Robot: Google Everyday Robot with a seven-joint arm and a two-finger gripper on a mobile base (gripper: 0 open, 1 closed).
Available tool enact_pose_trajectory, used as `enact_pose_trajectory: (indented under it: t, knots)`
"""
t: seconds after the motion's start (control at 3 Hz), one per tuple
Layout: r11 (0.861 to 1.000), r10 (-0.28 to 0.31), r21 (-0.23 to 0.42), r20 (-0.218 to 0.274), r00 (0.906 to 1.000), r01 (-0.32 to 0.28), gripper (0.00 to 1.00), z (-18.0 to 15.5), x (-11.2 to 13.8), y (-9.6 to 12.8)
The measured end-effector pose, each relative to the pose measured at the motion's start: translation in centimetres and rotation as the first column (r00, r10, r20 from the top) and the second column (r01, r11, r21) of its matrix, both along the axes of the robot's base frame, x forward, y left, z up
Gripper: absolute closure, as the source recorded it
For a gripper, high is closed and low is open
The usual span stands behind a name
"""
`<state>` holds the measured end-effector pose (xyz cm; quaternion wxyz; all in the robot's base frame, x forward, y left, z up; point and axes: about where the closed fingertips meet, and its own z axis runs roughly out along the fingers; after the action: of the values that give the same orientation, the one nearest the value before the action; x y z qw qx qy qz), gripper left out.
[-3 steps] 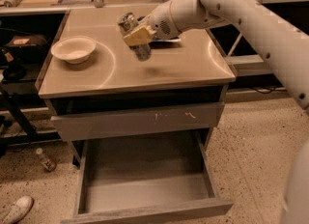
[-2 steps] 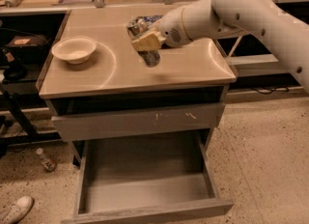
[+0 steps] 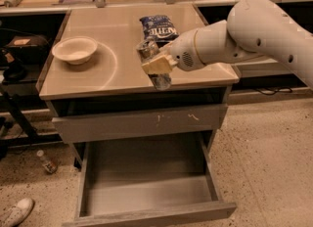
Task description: Place redbull can into middle drawer
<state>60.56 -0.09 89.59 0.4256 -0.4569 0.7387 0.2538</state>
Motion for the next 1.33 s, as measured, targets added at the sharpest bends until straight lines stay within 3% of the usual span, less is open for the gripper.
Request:
enact_pose_trajectory:
  t: [0.67,1.0,1.33]
  knots:
    - [1.000,-0.002,0.006,-0.013,0.9999,0.002,1.00,-0.6,-1.5,0.2]
    - [1.000,-0.012,0.022,-0.019,0.9997,0.012,1.00,-1.1,-4.9,-0.2]
    - [0.997,-0.043,0.058,-0.089,0.9952,0.048,1.00,-3.2,-9.9,-1.5]
